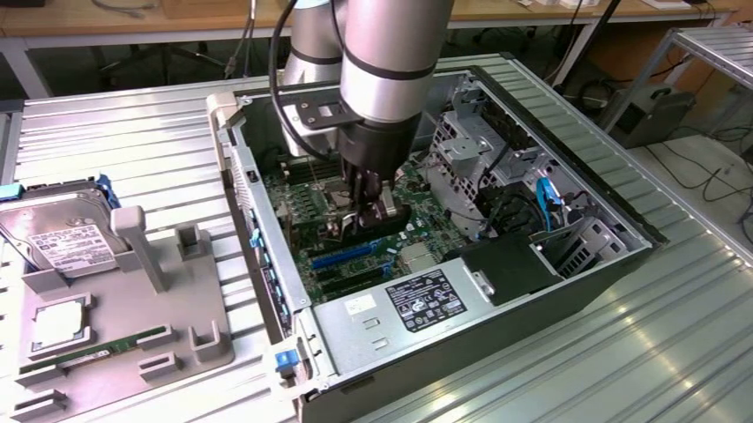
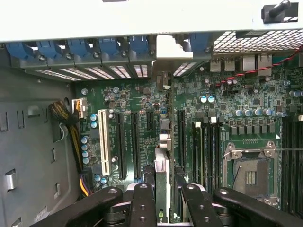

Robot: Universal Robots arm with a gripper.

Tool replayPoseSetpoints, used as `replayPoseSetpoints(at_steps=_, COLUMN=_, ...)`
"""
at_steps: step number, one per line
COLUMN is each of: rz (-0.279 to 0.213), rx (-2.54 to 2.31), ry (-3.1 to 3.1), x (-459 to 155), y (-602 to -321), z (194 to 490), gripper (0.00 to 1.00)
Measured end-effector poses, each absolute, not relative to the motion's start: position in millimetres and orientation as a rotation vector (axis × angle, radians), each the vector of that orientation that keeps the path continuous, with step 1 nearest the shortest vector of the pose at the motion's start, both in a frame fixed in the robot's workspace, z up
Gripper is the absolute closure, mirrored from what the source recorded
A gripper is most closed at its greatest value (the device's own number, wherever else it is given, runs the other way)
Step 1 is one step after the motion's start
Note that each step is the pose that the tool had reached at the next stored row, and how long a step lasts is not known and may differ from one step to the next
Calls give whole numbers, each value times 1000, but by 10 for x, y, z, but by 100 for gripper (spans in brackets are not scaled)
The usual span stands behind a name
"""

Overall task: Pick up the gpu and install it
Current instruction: 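Insert the gpu into the slot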

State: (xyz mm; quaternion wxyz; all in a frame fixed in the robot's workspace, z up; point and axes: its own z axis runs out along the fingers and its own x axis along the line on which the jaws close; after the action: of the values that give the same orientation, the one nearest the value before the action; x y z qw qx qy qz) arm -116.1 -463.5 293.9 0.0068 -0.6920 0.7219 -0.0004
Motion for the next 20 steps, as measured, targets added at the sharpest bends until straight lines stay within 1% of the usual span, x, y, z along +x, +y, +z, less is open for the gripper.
replayPoseSetpoints(at_steps=6, rz=-1, rx=-2164, ry=2258, x=-1171, y=-4635, z=2918, gripper=74)
replayPoseSetpoints(at_steps=7, rz=-1, rx=-2165, ry=2258, x=-1204, y=-4635, z=2880, gripper=74)
replayPoseSetpoints(at_steps=8, rz=-1, rx=-2172, ry=2251, x=-1214, y=-4635, z=2749, gripper=74)
replayPoseSetpoints(at_steps=9, rz=0, rx=-2182, ry=2240, x=-1224, y=-4634, z=2696, gripper=74)
replayPoseSetpoints(at_steps=14, rz=0, rx=-2184, ry=2239, x=-1232, y=-4592, z=2591, gripper=74)
replayPoseSetpoints(at_steps=15, rz=0, rx=-2184, ry=2239, x=-1231, y=-4589, z=2576, gripper=74)
replayPoseSetpoints(at_steps=16, rz=0, rx=-2184, ry=2238, x=-1231, y=-4588, z=2635, gripper=74)
replayPoseSetpoints(at_steps=20, rz=0, rx=-2185, ry=2238, x=-1288, y=-4588, z=2599, gripper=74)
